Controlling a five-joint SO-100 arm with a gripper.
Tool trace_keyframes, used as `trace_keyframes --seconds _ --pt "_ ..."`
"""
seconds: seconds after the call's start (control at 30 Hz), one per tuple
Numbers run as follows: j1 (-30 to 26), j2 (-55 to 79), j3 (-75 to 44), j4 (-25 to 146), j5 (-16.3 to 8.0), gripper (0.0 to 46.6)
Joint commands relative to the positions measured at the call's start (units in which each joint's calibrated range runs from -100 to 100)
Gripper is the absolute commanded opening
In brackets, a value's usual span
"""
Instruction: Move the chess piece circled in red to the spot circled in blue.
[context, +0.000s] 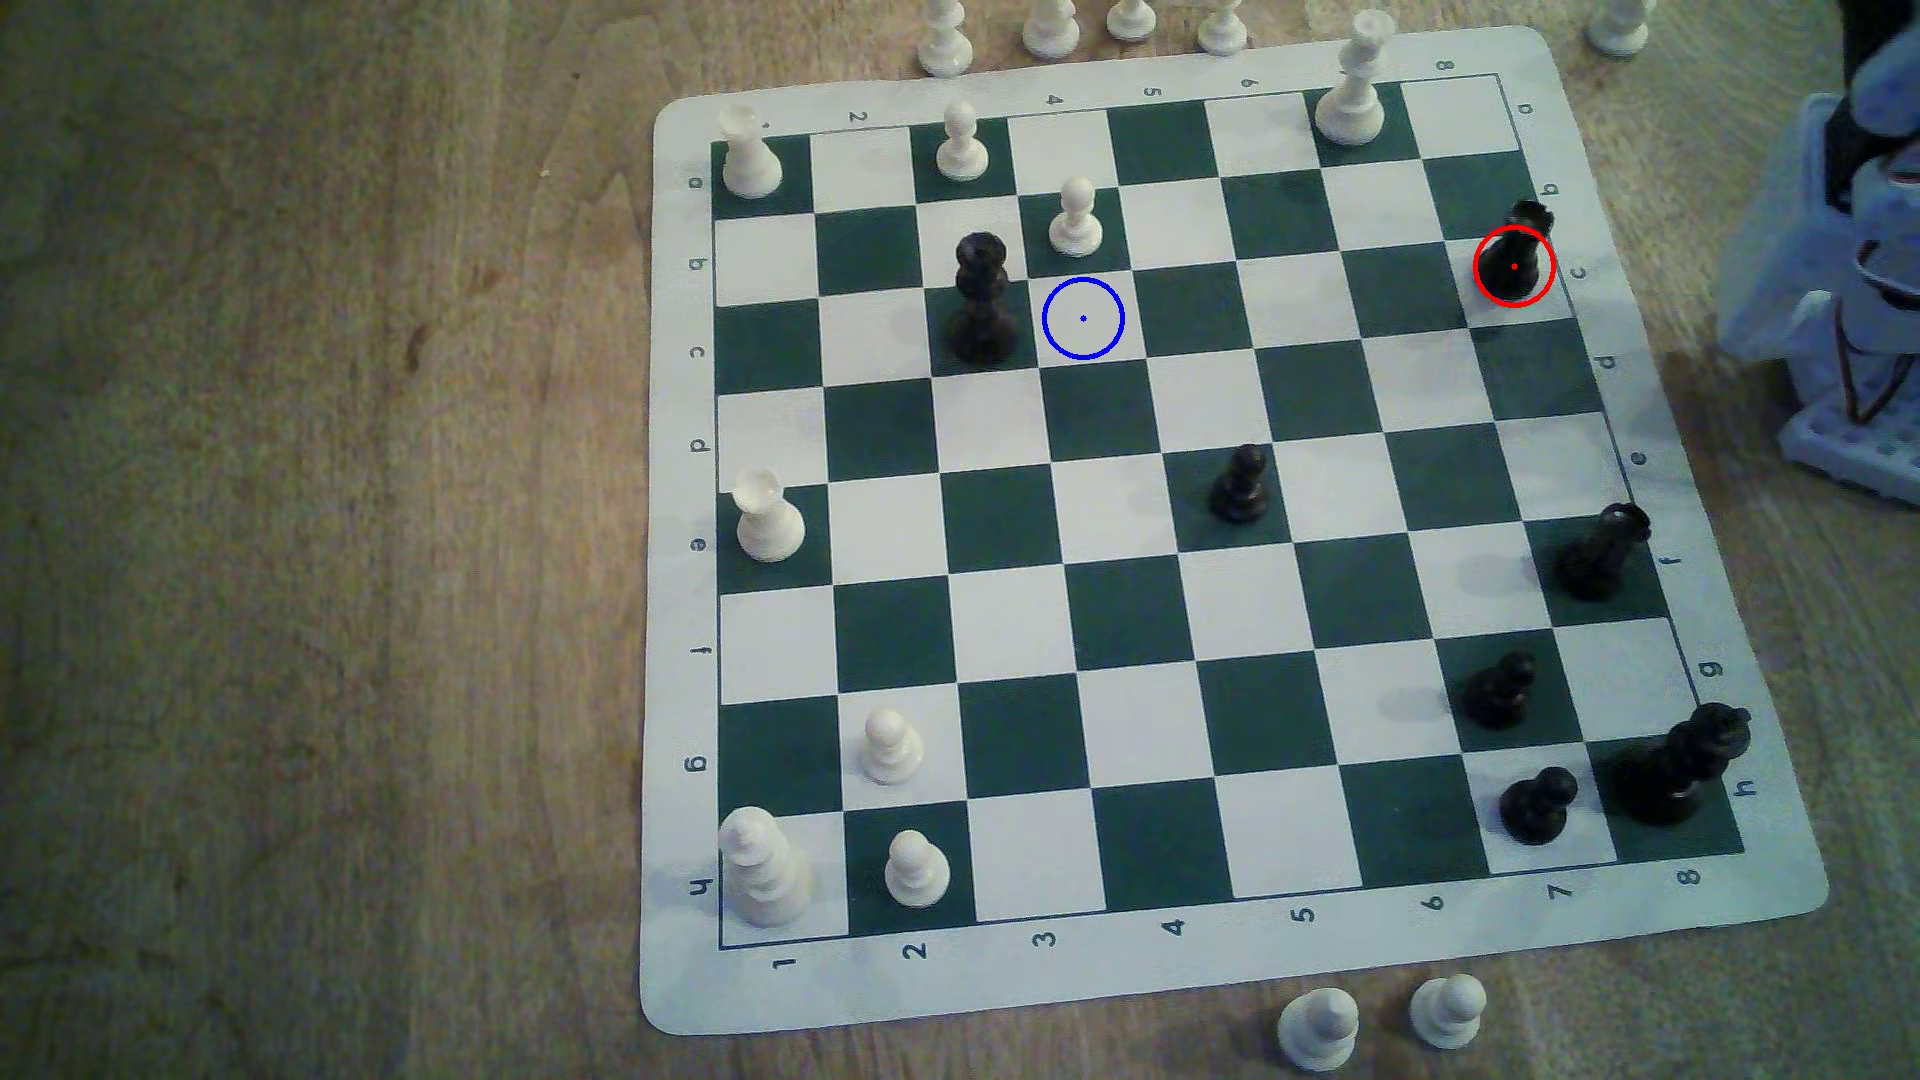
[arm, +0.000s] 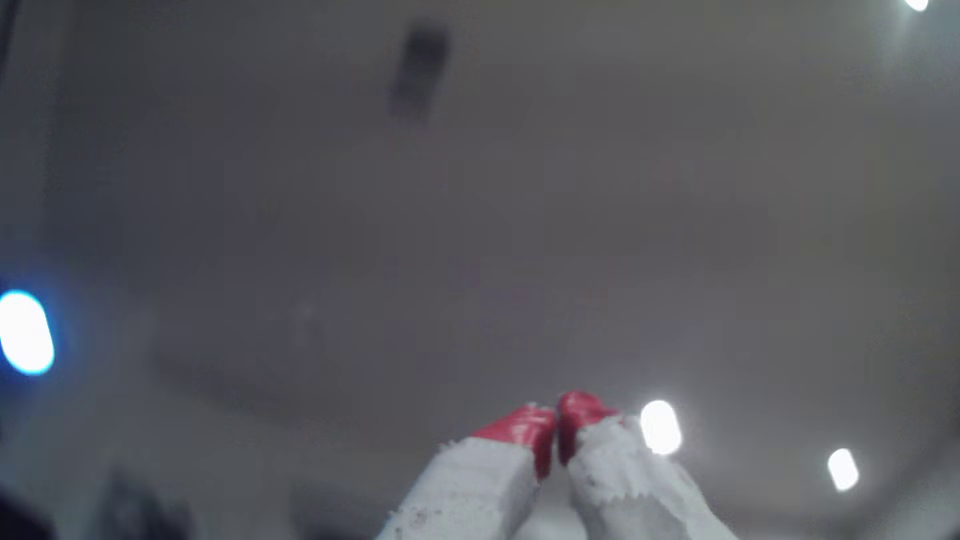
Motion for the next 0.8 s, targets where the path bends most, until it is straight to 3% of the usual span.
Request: trace_keyframes --seconds 0.0,0.1,0.17,0.3,0.43,0.53,0.67,0.77 --pt "8.52 -0.11 -10.88 53.47 2.49 0.2" --pt "10.71 3.88 -25.75 78.95 0.78 0.2" --pt "12.51 15.08 -40.44 97.7 0.73 0.2" --pt "10.48 24.51 -50.95 117.27 -0.15 0.2" --pt "4.61 27.9 -55.76 130.71 -1.07 0.9" --pt "3.2 29.34 -56.49 134.15 -1.22 1.2" --pt "1.17 33.84 -56.58 136.93 -3.08 10.3" --pt "-0.08 36.22 -56.58 141.03 -2.88 11.6"
